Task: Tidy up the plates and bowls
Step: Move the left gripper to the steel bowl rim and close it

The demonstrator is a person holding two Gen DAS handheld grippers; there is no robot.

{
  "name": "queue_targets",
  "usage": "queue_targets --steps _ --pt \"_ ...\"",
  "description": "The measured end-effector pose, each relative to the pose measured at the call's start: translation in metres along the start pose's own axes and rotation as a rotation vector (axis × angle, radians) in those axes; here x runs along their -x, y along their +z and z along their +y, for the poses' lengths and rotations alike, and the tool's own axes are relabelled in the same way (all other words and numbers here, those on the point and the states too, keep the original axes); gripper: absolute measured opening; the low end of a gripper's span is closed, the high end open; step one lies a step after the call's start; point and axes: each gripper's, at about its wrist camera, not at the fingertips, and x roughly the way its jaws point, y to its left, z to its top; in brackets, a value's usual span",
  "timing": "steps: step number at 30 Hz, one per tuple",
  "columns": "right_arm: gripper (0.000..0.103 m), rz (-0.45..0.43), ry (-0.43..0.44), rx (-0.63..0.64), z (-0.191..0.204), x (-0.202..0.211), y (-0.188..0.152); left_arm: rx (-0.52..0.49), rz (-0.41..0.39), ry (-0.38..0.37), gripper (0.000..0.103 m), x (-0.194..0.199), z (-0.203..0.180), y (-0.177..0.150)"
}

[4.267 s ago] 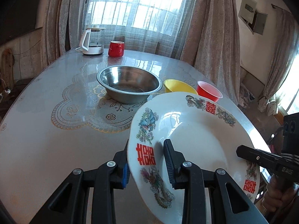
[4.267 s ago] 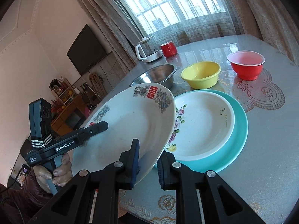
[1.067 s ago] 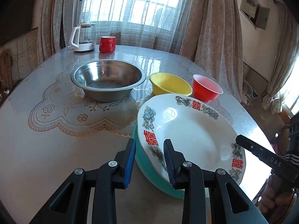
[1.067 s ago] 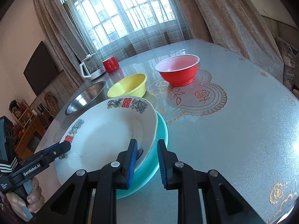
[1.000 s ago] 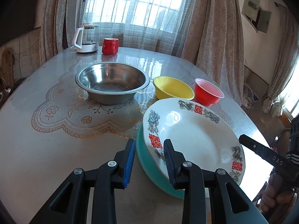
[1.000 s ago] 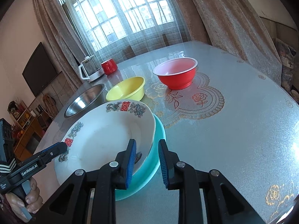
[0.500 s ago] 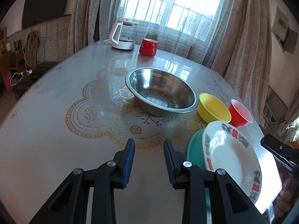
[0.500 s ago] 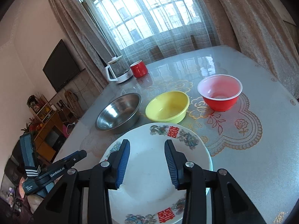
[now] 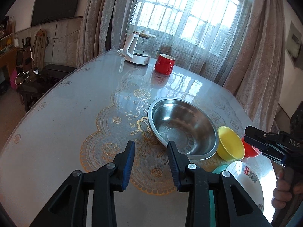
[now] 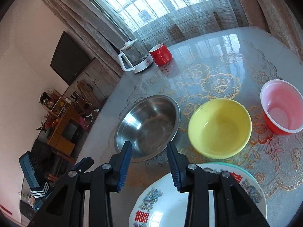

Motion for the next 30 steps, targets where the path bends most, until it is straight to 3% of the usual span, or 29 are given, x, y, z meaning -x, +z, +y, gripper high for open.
queue_targets --steps 9,11,18,19,22,24,30 --pt "0.037 0.064 -0.114 0.06 -0.005 -0.06 0.044 0.019 0.054 -0.009 0.038 -0.045 -0.002 0.023" --pt "0.036 0.081 -0.147 0.053 -0.011 -0.072 0.047 0.015 0.067 0.014 0.038 -0.053 -0.003 0.024" --pt "0.031 0.155 -0.198 0.104 -0.016 -0.101 0.049 0.028 0.133 -0.018 0.037 -0.078 -0.005 0.026" --pt "0.03 0.17 -0.203 0.099 -0.016 -0.105 0.049 0.038 0.148 -0.022 0.033 -0.082 -0.005 0.024" --pt "0.026 0.176 -0.216 0.127 -0.014 -0.107 0.046 0.045 0.159 -0.014 0.02 -0.088 -0.005 0.021" --pt "0.018 0.182 -0.22 0.148 -0.012 -0.107 0.043 0.029 0.148 0.022 0.02 -0.084 -0.007 0.019" --pt "0.013 0.19 -0.156 0.136 -0.005 -0.099 0.032 0.002 0.122 0.051 0.019 -0.059 0.002 0.012"
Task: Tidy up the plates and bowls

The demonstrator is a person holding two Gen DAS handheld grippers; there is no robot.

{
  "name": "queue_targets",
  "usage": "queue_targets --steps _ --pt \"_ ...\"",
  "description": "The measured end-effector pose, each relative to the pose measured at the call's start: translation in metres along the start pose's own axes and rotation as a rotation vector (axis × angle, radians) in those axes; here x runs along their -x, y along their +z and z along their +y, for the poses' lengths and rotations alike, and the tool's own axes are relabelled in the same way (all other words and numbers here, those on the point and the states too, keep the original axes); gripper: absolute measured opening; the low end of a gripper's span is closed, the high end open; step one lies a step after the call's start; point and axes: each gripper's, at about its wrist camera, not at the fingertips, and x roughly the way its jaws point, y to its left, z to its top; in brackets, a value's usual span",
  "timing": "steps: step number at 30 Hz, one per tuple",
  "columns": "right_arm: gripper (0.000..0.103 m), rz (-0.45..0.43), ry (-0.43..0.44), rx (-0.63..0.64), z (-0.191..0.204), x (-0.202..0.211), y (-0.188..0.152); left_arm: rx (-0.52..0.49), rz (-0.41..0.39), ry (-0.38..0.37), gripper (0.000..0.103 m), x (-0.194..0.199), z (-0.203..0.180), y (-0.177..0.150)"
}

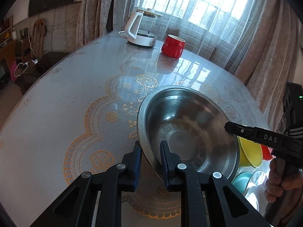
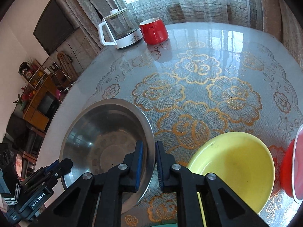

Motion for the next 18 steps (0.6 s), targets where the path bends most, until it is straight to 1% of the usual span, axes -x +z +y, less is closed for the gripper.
queue_targets --steps 4,7,13,18 --pt "0.013 -0.002 0.059 -0.008 0.011 0.013 -0.012 -0.03 -0.034 0.024 0.019 0.028 0.005 -0.007" --pt "0.013 0.004 0.1 0.0 0.02 0.022 -0.022 -0.034 -0.041 0.025 0.02 0.046 0.012 -0.015" --pt "0.013 0.042 0.119 0.059 0.049 0.032 -0.049 -0.028 -0.031 0.047 0.02 0.072 0.029 -0.042" --pt "0.013 0.072 0.134 0.105 0.067 0.033 -0.07 -0.009 -0.009 0.058 0.02 0.083 0.045 -0.066"
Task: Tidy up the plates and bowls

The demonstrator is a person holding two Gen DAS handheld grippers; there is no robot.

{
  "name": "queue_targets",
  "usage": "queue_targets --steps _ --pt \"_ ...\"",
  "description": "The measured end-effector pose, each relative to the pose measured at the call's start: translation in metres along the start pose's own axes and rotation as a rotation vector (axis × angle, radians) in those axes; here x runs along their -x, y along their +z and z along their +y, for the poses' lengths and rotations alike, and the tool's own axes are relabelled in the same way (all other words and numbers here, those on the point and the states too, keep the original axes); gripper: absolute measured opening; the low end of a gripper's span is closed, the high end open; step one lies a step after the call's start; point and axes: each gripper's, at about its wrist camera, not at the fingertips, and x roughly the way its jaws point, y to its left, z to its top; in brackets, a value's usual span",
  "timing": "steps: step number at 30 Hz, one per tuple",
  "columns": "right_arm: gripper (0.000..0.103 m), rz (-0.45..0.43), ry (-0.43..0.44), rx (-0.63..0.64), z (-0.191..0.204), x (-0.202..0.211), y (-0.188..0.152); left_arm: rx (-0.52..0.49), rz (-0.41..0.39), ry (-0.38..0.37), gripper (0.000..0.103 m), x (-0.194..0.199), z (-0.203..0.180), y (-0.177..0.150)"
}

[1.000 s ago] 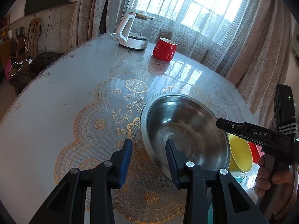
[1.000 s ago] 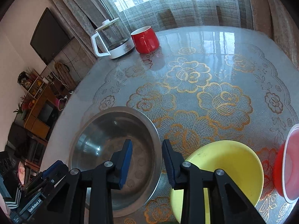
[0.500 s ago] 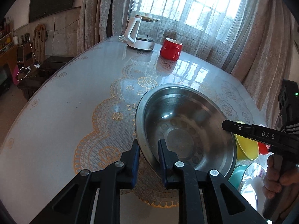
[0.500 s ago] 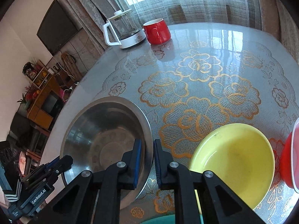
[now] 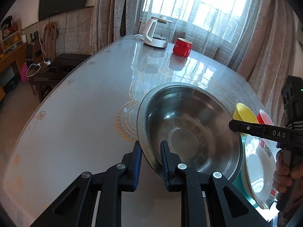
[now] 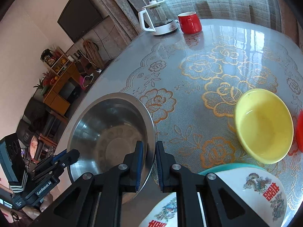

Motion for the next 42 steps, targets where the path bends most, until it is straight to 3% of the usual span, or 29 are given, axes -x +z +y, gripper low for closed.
queue_targets --steps 8,14,16,19,26,32,39,42 --pt "0.013 0.079 -0.028 0.041 0.012 -0.023 -0.012 0.02 0.022 0.016 0.021 -0.004 0.01 -0.019" --pt "0.017 0.073 -0.018 0.019 0.015 -0.015 -0.02 0.035 0.013 0.016 0.021 -0.001 0.013 -0.025" --pt "0.019 0.051 -0.005 0.004 0.014 -0.01 -0.022 0.037 -0.004 0.015 0.025 0.004 0.014 -0.025" --pt "0.02 0.012 0.023 -0.028 0.011 0.001 -0.025 0.026 -0.042 0.017 0.046 0.014 0.013 -0.024" --pt "0.024 -0.106 0.048 -0.119 0.0 0.036 -0.035 -0.035 -0.144 0.043 0.044 0.047 0.001 -0.024" --pt "0.024 -0.244 0.055 -0.24 -0.03 0.078 -0.054 -0.109 -0.201 0.01 0.044 0.069 -0.023 -0.025" --pt "0.025 -0.359 -0.032 -0.394 -0.086 0.111 -0.059 -0.176 -0.146 -0.057 0.042 0.045 -0.067 -0.004" --pt "0.025 -0.37 -0.089 -0.455 -0.112 0.113 -0.052 -0.189 -0.112 -0.127 0.041 0.029 -0.086 0.015"
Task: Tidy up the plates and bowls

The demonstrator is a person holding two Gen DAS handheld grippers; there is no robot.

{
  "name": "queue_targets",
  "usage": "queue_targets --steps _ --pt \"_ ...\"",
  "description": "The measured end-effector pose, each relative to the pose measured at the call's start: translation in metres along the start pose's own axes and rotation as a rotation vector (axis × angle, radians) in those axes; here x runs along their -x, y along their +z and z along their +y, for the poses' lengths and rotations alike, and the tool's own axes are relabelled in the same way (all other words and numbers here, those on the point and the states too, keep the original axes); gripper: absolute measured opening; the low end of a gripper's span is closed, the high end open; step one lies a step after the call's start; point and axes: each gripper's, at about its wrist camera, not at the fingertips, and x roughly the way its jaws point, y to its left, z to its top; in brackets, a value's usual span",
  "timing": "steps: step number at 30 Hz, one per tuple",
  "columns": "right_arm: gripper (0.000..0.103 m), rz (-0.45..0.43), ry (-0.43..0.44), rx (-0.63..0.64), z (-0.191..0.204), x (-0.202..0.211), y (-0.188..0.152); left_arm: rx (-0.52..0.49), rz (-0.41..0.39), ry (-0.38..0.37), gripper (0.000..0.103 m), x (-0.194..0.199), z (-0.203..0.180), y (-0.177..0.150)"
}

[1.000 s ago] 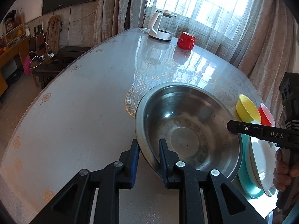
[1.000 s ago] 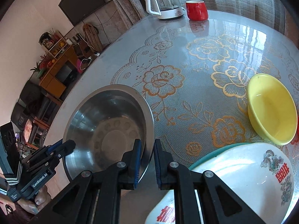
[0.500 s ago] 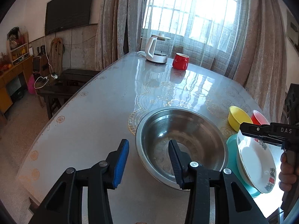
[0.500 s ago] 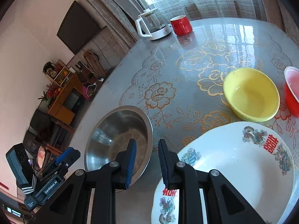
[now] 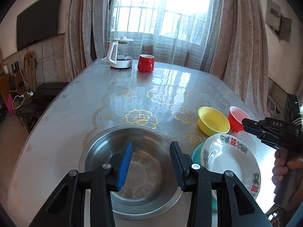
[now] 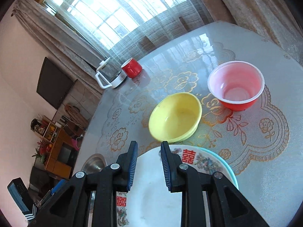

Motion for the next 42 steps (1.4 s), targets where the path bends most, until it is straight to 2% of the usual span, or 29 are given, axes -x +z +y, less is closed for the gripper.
queue_targets --steps 5,8,12,19,24,30,34,35,39,42 --pt "0.025 0.006 -0.06 -0.063 -0.026 -0.013 0.021 -0.006 0.068 -0.104 0.031 -0.042 -0.03 0.036" --pt "0.025 0.017 -0.077 -0.09 -0.037 -0.019 0.025 -0.009 0.101 -0.142 0.03 -0.067 -0.048 0.048" --pt "0.025 0.038 -0.076 -0.091 -0.043 -0.027 0.025 -0.033 0.129 -0.148 0.03 -0.09 -0.067 0.05" --pt "0.025 0.056 -0.045 -0.081 -0.035 -0.035 0.022 -0.057 0.16 -0.132 0.03 -0.108 -0.08 0.051" --pt "0.025 0.075 -0.048 -0.053 -0.028 -0.036 0.018 0.024 0.198 -0.153 0.03 -0.117 -0.064 0.056" --pt "0.025 0.046 -0.046 -0.059 -0.019 -0.024 0.02 -0.031 0.162 -0.122 0.029 -0.098 -0.064 0.053" --pt "0.025 0.045 -0.036 -0.064 -0.016 -0.016 0.013 -0.054 0.176 -0.109 0.029 -0.088 -0.067 0.044" --pt "0.025 0.048 -0.031 -0.07 -0.016 -0.016 0.011 -0.053 0.177 -0.094 0.029 -0.085 -0.066 0.042" --pt "0.025 0.053 -0.035 -0.078 -0.02 -0.019 0.01 -0.001 0.195 -0.117 0.029 -0.082 -0.057 0.04" --pt "0.025 0.027 -0.049 -0.09 -0.026 -0.019 0.016 -0.01 0.196 -0.123 0.029 -0.091 -0.054 0.049"
